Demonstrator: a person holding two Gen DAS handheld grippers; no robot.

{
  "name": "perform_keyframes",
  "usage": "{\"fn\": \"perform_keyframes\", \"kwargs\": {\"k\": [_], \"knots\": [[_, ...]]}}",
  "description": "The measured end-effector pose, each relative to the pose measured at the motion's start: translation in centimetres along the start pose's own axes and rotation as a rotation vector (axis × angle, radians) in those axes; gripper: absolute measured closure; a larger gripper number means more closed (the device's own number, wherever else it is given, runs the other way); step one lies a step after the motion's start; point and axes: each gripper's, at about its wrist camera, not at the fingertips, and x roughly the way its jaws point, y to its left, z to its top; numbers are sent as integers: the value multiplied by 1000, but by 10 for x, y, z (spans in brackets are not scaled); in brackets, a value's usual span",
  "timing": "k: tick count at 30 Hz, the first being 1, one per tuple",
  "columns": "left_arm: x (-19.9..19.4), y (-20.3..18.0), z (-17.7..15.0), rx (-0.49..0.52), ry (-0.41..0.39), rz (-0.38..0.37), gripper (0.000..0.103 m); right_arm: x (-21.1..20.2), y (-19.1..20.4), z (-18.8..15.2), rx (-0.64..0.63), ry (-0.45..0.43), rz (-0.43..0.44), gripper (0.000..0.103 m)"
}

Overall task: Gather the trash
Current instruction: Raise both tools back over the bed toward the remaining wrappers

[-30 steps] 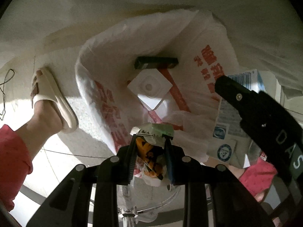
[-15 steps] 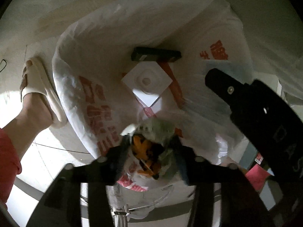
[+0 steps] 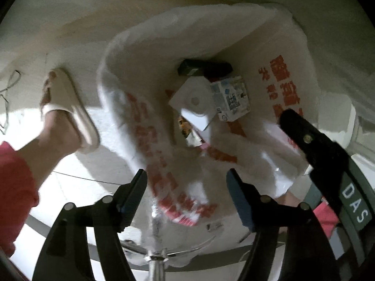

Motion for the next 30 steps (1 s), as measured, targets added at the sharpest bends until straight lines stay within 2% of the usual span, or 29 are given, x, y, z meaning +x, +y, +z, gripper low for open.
{"fn": "perform_keyframes", "kwargs": {"k": [3,7,10,13,16,18,20,23,26,30], "knots": [[-15,4,-13,9,1,36,32,-25,-3,-9,-6,-24,0,25],[-45,9,-36,18,-10,31,29,-77,-8,-23,-36,-106,23,24],[-77,14,-59,54,-50,50,25,-141,-10,-39,-130,-256,2,24],[-121,19,-79,98,-106,49,25,-202,-2,-55,-268,-425,-57,10],[-180,20,-90,148,-204,74,25,-267,6,-70,-417,-552,-95,7],[-223,20,-92,177,-268,89,22,-294,9,-72,-477,-582,-111,7],[-273,22,-95,212,-337,65,19,-329,14,-77,-547,-625,-93,7],[-331,24,-91,250,-399,76,15,-369,20,-85,-644,-684,-81,7],[-380,21,-78,261,-430,96,14,-398,25,-88,-763,-709,-86,7],[-425,1,-58,314,-444,137,14,-431,28,-75,-880,-702,-82,7]]}}
